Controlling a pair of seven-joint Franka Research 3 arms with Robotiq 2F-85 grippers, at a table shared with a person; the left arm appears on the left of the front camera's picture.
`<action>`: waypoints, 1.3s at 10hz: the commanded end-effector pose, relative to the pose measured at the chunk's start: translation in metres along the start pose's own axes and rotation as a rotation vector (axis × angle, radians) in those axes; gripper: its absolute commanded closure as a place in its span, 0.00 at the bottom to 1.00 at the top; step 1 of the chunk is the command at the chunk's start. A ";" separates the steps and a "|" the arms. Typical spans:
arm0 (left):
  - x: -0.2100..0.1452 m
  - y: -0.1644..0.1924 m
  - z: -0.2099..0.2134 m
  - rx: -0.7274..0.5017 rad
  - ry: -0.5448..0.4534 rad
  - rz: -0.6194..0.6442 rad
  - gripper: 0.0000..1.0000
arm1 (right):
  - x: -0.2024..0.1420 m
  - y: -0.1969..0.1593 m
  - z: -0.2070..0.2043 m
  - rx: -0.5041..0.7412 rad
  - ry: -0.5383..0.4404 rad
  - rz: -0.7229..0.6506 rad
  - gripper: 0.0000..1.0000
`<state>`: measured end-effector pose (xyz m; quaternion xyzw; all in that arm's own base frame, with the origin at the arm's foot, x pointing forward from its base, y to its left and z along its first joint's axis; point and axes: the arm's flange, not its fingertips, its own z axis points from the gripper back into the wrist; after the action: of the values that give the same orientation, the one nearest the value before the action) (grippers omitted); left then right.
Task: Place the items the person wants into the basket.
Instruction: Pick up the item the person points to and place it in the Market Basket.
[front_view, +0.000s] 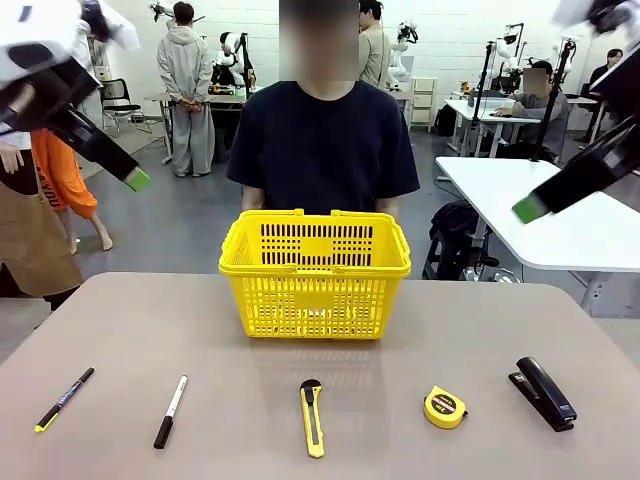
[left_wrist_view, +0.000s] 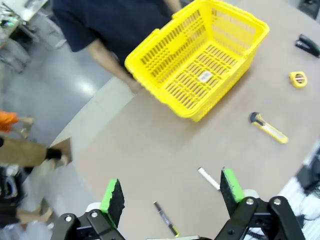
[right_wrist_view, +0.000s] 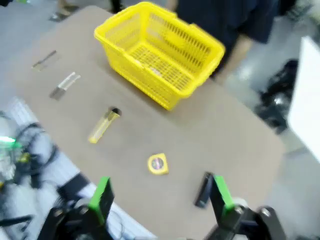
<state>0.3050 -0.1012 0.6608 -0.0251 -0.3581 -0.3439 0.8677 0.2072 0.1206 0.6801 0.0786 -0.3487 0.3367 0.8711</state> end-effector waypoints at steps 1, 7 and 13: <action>-0.024 0.082 0.017 -0.310 -0.042 0.053 0.00 | -0.005 -0.082 0.029 0.501 0.003 -0.140 0.00; -0.156 0.236 0.073 -0.471 -0.328 0.330 0.00 | -0.136 -0.268 0.063 0.780 -0.329 -0.412 0.00; -0.230 0.265 0.103 -0.431 -0.329 0.434 0.00 | -0.176 -0.267 0.095 0.463 -0.350 -0.505 0.00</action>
<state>0.2889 0.2617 0.6420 -0.3371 -0.3944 -0.2037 0.8303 0.2373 -0.2239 0.6642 0.4293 -0.3565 0.1659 0.8131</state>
